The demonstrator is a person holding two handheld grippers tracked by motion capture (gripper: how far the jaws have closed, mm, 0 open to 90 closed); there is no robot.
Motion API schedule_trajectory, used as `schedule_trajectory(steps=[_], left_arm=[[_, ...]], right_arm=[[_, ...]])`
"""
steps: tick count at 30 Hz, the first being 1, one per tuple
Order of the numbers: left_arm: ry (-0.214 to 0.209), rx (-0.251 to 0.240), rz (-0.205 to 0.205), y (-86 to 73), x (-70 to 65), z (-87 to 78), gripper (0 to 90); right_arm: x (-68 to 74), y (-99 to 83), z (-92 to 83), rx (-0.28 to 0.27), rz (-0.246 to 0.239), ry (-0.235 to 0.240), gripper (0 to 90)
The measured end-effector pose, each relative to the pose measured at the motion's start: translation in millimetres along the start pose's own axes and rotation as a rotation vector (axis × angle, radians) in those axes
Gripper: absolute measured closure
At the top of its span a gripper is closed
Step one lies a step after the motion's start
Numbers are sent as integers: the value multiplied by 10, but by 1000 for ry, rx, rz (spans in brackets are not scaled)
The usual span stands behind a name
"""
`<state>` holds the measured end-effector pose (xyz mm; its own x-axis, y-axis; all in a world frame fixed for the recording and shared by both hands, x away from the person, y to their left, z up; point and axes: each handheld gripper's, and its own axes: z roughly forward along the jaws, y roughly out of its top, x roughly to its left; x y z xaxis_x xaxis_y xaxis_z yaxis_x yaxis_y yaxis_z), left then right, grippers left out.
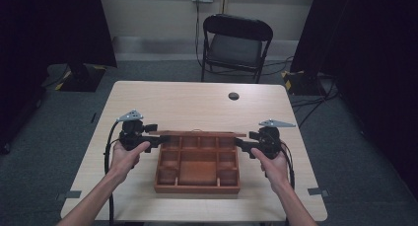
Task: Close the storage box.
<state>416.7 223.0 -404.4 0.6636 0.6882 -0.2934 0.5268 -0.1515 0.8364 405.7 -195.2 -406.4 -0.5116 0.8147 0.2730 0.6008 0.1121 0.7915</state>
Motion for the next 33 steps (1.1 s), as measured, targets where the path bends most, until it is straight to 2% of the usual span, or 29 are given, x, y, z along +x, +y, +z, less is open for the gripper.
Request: schedule_trajectory(steps=[7, 13, 16, 22, 24, 25, 27, 30, 32, 33], left_arm=[[8, 3, 7, 2, -9, 0, 175], [11, 6, 12, 1, -18, -4, 174], [11, 9, 13, -4, -24, -4, 174], [16, 10, 19, -5, -40, -10, 174], [21, 13, 28, -4, -52, -23, 174], [24, 13, 32, -2, -59, -30, 174], [30, 19, 36, 0, -72, -39, 174], [33, 22, 45, -5, -89, -45, 174], [35, 33, 56, -11, -101, -56, 174], [33, 33, 56, -21, -110, -63, 174]], right_arm=[[-88, 13, -79, -1, 26, -21, 261], [-125, 10, -140, 2, 11, -37, 292], [-148, 8, -160, 0, 20, -41, 292], [-168, 73, -218, -33, 27, -44, 311], [-167, 133, -232, -23, 35, -18, 345], [-163, 229, -250, -9, 55, 23, 332], [-128, 325, -277, -25, 28, 8, 335], [-101, 409, -290, -39, 22, 4, 355], [-75, 479, -299, -50, 22, 17, 372], [-45, 537, -297, -57, 8, 52, 389]])
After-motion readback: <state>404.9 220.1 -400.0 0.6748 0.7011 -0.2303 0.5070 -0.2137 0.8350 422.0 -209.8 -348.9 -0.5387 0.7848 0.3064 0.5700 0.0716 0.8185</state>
